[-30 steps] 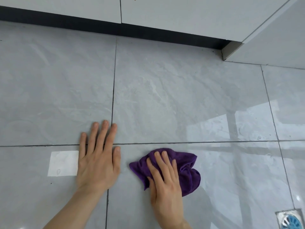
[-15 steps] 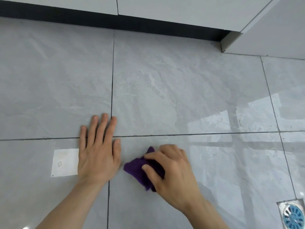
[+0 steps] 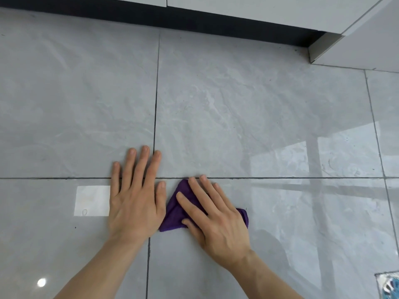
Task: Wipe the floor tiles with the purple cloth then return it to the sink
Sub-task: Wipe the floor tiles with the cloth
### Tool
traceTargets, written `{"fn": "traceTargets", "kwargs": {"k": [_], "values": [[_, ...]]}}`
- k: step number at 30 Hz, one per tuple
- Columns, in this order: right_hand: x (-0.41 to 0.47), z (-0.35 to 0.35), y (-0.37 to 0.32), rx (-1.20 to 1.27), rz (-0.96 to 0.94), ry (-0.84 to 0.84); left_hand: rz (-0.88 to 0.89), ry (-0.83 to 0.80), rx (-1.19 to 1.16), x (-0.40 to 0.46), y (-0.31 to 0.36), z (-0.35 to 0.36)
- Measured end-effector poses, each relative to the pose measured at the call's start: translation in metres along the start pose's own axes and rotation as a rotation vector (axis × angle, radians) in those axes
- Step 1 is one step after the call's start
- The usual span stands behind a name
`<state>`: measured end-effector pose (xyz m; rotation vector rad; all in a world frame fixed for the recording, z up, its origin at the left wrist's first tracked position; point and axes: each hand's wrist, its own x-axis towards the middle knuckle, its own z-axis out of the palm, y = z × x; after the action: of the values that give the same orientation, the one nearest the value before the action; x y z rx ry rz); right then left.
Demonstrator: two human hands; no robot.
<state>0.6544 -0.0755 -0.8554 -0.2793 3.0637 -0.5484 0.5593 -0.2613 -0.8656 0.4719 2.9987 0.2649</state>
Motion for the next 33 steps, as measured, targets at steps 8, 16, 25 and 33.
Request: {"fn": "traceTargets", "kwargs": {"k": [8, 16, 25, 33], "values": [[0.084, -0.019, 0.048, -0.020, 0.160, 0.093, -0.012, -0.006, 0.006, 0.000, 0.003, 0.000], [0.022, -0.063, 0.125, -0.072, 0.598, 0.291, 0.021, 0.000, -0.039, -0.004, 0.023, -0.005], [-0.057, -0.026, 0.050, 0.034, 0.776, 0.381, 0.051, 0.041, -0.011, 0.002, 0.014, -0.010], [-0.044, 0.012, -0.032, 0.014, 0.250, 0.141, -0.022, 0.018, -0.005, 0.000, 0.001, -0.001]]}}
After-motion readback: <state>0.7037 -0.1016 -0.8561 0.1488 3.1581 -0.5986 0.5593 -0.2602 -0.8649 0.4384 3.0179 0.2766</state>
